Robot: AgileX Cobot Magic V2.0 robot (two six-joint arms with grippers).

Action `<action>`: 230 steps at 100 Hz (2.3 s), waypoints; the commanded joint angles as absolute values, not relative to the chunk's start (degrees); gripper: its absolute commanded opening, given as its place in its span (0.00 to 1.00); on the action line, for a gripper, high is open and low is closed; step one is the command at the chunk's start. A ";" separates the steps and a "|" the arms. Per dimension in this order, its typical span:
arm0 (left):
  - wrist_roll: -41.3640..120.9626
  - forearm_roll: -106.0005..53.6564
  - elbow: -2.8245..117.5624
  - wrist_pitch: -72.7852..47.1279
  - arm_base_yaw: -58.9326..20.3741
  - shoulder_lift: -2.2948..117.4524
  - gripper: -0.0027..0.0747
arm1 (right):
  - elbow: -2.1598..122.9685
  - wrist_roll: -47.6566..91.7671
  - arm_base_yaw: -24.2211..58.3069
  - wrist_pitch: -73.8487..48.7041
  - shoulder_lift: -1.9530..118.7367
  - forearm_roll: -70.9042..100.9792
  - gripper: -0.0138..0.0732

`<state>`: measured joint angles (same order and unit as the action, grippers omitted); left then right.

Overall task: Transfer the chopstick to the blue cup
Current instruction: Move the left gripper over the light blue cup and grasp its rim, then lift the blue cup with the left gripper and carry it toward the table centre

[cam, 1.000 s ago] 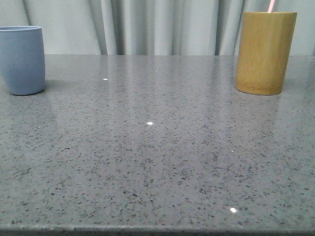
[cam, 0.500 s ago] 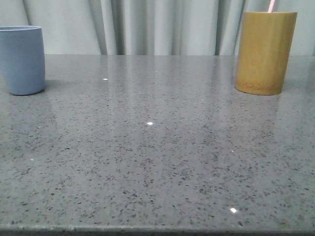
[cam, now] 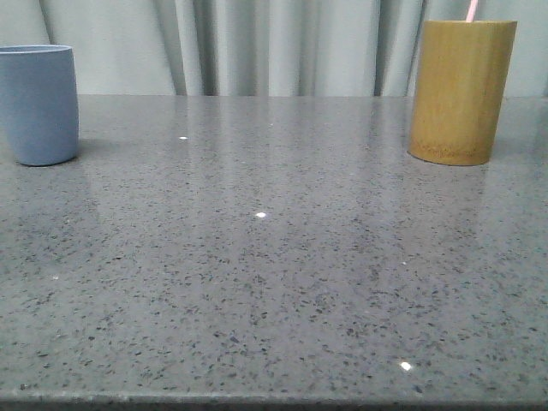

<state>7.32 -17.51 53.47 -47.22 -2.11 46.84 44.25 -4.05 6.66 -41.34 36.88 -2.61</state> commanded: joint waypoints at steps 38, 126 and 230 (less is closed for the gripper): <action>7.73 -16.82 69.08 -42.64 -2.10 60.69 0.81 | 46.33 -3.67 6.23 -35.58 37.26 -2.87 0.91; 7.73 -12.76 88.13 -51.80 -2.10 90.49 0.81 | 46.27 -3.67 6.23 -36.67 37.26 -2.87 0.91; 7.73 -16.11 92.37 -58.39 -2.68 94.06 0.01 | 46.26 -3.67 6.23 -36.40 37.26 -2.87 0.91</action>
<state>7.55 -13.82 88.50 -58.35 -2.11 96.58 44.25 -4.05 6.66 -40.20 36.88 -2.61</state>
